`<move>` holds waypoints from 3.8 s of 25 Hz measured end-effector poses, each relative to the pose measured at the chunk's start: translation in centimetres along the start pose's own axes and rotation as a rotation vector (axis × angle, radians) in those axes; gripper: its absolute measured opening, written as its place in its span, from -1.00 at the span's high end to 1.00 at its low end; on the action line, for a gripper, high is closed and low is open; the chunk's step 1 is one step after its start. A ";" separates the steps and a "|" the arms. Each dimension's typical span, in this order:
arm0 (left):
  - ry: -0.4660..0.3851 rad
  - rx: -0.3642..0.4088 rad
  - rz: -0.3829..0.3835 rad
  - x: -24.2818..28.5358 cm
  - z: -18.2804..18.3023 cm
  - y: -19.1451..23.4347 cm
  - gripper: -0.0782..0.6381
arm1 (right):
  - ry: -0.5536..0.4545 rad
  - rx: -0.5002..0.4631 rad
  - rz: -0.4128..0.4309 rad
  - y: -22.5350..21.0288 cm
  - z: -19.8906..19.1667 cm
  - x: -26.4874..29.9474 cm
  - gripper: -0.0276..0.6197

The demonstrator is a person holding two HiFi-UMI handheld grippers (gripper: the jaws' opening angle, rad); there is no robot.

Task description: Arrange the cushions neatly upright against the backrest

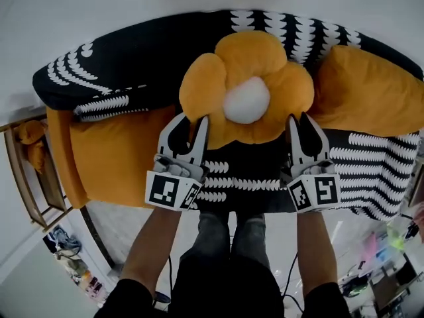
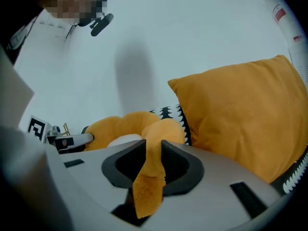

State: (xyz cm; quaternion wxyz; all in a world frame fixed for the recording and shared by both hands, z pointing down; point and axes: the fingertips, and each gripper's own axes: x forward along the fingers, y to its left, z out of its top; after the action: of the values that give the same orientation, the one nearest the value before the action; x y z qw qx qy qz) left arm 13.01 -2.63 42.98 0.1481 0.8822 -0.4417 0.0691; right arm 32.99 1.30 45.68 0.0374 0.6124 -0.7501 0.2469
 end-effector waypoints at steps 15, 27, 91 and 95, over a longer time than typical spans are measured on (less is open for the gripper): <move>0.368 -0.143 0.043 2.9 -11.6 4.6 -0.01 | 0.173 -0.007 -0.121 -2.0 -6.7 3.3 0.28; 0.369 -0.068 0.122 -2.2 -11.1 4.9 -0.03 | 0.189 -0.034 -0.127 -1.3 -7.2 1.5 0.26; 0.511 -0.183 0.383 -39.4 -13.0 43.7 -0.16 | 0.595 -0.275 -0.055 36.2 -23.3 8.2 0.07; 0.611 -0.210 0.359 -38.7 -17.0 44.4 -0.30 | 0.654 -0.101 -0.108 35.1 -26.7 8.3 -0.27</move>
State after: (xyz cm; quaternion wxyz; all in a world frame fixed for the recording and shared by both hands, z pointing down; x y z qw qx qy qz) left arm -45.59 7.06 58.14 0.3483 0.7093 -0.5296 0.3084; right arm -8.51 9.46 60.63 0.3193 0.5369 -0.6763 0.3904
